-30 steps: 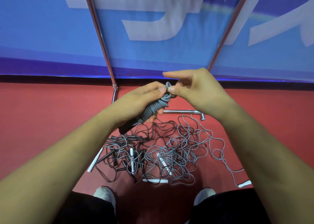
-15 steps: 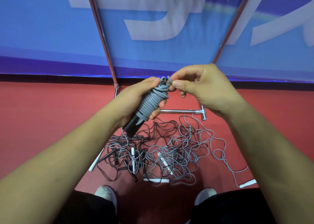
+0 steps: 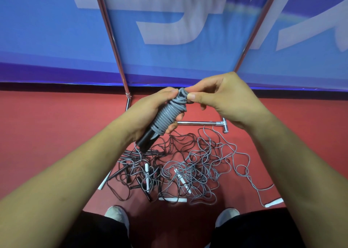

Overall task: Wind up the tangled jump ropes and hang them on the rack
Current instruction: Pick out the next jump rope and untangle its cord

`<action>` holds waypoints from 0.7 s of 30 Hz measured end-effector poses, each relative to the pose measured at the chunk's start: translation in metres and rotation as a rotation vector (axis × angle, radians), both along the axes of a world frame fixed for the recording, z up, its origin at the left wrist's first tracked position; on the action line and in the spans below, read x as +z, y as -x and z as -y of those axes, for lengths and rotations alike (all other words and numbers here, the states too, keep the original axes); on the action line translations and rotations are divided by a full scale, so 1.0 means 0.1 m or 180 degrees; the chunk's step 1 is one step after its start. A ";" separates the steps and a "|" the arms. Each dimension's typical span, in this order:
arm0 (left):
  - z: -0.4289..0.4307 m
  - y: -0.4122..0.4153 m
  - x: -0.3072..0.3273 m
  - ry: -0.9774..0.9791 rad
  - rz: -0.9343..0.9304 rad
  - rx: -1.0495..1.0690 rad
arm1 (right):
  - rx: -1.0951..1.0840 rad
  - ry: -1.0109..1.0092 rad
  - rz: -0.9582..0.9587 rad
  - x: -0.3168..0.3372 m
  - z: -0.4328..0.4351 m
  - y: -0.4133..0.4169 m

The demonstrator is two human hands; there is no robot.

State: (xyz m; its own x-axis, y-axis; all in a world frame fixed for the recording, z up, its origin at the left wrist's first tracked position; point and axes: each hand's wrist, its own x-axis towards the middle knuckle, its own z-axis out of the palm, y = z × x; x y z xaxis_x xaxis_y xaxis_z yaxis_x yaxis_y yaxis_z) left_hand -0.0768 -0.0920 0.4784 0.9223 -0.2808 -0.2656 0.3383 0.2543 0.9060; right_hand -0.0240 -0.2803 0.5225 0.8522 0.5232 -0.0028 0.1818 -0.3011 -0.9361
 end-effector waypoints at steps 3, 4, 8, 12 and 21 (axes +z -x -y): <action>0.04 0.01 0.01 -0.0108 0.0052 0.0041 | -0.0001 0.0320 0.0078 0.05 0.00 0.00; 0.04 0.01 0.00 -0.0129 0.0062 0.0047 | 0.0000 0.0426 0.0138 0.06 0.00 0.00; 0.04 0.00 -0.01 -0.0091 0.0015 0.0048 | -0.0015 0.0724 0.0372 0.09 -0.02 0.01; 0.05 0.00 -0.01 -0.0031 -0.0036 0.0035 | 0.0053 0.0914 0.0513 0.12 -0.01 0.03; 0.08 -0.05 -0.07 0.0177 -0.0288 -0.0050 | -0.0020 0.1103 0.0772 0.13 -0.06 0.04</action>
